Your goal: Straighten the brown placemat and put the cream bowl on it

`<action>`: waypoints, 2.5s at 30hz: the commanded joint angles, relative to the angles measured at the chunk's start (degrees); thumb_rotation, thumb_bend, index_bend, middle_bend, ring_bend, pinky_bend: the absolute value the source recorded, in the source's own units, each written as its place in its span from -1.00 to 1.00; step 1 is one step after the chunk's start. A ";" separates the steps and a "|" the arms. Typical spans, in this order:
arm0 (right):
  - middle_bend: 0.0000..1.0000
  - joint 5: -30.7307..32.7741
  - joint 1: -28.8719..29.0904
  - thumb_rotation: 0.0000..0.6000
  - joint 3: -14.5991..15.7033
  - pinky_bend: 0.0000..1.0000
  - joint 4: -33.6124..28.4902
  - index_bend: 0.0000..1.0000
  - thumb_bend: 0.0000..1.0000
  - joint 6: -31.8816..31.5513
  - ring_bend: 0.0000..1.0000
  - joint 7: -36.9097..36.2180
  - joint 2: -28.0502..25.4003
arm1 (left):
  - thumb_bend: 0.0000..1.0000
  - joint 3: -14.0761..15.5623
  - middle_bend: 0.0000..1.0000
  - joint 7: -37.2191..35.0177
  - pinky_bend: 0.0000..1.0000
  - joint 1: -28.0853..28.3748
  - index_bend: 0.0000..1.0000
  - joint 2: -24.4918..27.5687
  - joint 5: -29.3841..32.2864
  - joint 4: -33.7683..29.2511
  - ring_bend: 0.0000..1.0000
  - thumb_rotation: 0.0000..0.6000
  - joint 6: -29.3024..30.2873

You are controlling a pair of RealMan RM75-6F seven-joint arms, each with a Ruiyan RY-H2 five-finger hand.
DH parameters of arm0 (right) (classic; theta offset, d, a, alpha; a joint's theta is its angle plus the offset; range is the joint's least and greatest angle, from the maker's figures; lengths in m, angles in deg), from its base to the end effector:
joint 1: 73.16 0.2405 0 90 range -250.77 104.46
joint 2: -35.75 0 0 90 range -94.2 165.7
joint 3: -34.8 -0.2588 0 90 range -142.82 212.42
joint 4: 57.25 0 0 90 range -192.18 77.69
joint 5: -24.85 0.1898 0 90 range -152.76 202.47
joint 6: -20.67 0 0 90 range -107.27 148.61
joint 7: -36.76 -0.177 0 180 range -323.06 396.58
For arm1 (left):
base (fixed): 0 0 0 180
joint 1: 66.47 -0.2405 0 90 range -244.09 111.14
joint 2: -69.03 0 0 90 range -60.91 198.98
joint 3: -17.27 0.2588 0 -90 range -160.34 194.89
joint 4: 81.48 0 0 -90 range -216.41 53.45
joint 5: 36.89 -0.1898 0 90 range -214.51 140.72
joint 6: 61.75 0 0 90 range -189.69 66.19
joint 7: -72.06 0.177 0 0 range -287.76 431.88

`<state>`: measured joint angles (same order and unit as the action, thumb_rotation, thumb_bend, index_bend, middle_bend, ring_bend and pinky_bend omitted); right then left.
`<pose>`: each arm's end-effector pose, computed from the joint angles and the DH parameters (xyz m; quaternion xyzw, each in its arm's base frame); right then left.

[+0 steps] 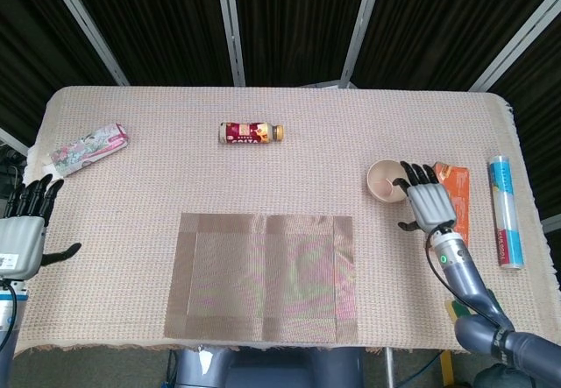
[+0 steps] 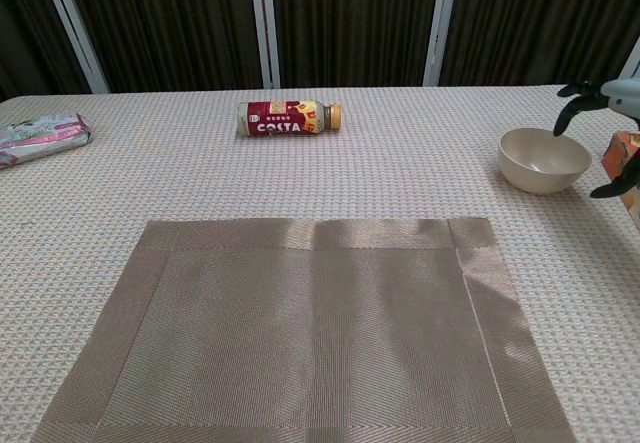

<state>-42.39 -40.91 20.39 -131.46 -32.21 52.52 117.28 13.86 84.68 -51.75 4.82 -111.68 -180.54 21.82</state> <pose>-0.2534 -0.3885 0.0711 0.6902 -0.3703 0.3068 0.5407 -0.2758 0.2608 0.1751 -0.5994 -0.3619 -0.3672 0.6123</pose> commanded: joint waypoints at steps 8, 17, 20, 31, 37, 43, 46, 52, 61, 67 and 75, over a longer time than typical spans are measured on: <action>-1.00 2.74 3.96 1.00 0.15 -1.00 10.19 -0.27 -0.66 3.66 -1.00 2.24 7.50 | -1.00 -0.75 -1.00 -1.08 -1.00 0.22 -1.00 0.22 1.81 0.29 -1.00 1.00 -2.60; -1.00 1.97 4.82 1.00 1.61 -1.00 16.78 -0.07 -0.39 4.75 -1.00 -0.35 11.14 | -1.00 -1.21 -1.00 -1.00 -1.00 -0.04 -1.00 0.36 1.69 -0.16 -1.00 1.00 -2.99; -1.00 1.52 4.93 1.00 1.79 -1.00 18.24 0.05 -0.23 4.38 -1.00 -1.21 12.12 | -1.00 -1.28 -1.00 -0.94 -1.00 -0.14 -1.00 0.31 1.58 -0.16 -1.00 1.00 -3.04; -0.97 -4.68 3.74 1.00 2.69 -1.00 19.69 0.33 -0.06 -3.02 -1.00 -8.86 13.18 | -1.00 -1.49 -1.00 -0.95 -1.00 -0.41 -1.00 0.21 1.11 -0.19 -1.00 1.00 -3.33; -0.93 -10.65 1.33 1.00 4.80 -1.00 13.35 0.35 -0.06 -10.04 -1.00 -13.52 9.33 | -1.00 -1.60 -1.00 -2.01 -1.00 -0.67 -1.00 0.80 0.26 -0.76 -1.00 1.00 -3.37; -0.89 -16.52 -0.87 1.00 7.24 -1.00 3.47 0.35 -0.06 -16.29 -1.00 -13.89 4.59 | -1.00 -1.46 -1.00 -3.64 -1.00 -0.95 -1.00 1.69 -1.02 -1.38 -1.00 1.00 -3.51; -0.88 -19.41 -1.28 1.00 8.24 -1.00 -2.90 0.35 -0.06 -18.36 -1.00 -13.09 2.33 | -1.00 -1.33 -1.00 -4.62 -1.00 -1.00 -1.00 2.13 -1.75 -1.63 -1.00 1.00 -3.79; -0.87 -24.33 0.58 1.00 9.75 -1.00 -12.34 0.36 -0.06 -17.27 -1.00 -12.17 0.89 | -1.00 -1.09 -1.00 -5.72 -1.00 -1.07 -1.00 2.58 -2.85 -1.63 -1.00 1.00 -4.31; -0.85 -28.93 7.34 1.00 10.15 -1.00 -12.26 0.36 -0.09 -9.93 -1.00 -11.51 6.96 | -1.00 -1.49 -1.00 -5.57 -1.00 -1.27 -1.00 2.54 -2.02 -1.10 -1.00 1.00 -4.53; -0.85 -29.94 10.06 1.00 10.46 -1.00 -9.09 0.37 -0.11 -7.17 -1.00 -11.53 11.77 | -1.00 -1.70 -1.00 -5.00 -1.00 -1.29 -1.00 2.36 -0.88 -0.57 -1.00 1.00 -5.18; -0.85 -30.35 11.44 1.00 11.62 -1.00 -3.65 0.37 -0.12 -5.82 -1.00 -11.11 17.57 | -1.00 -1.88 -1.00 -4.09 -1.00 -1.23 -1.00 1.93 -0.28 -0.29 -1.00 1.00 -5.63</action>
<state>-72.54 -29.72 31.65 -135.90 -38.10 41.36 134.11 11.99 80.57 -52.99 6.76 -111.97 -180.84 16.20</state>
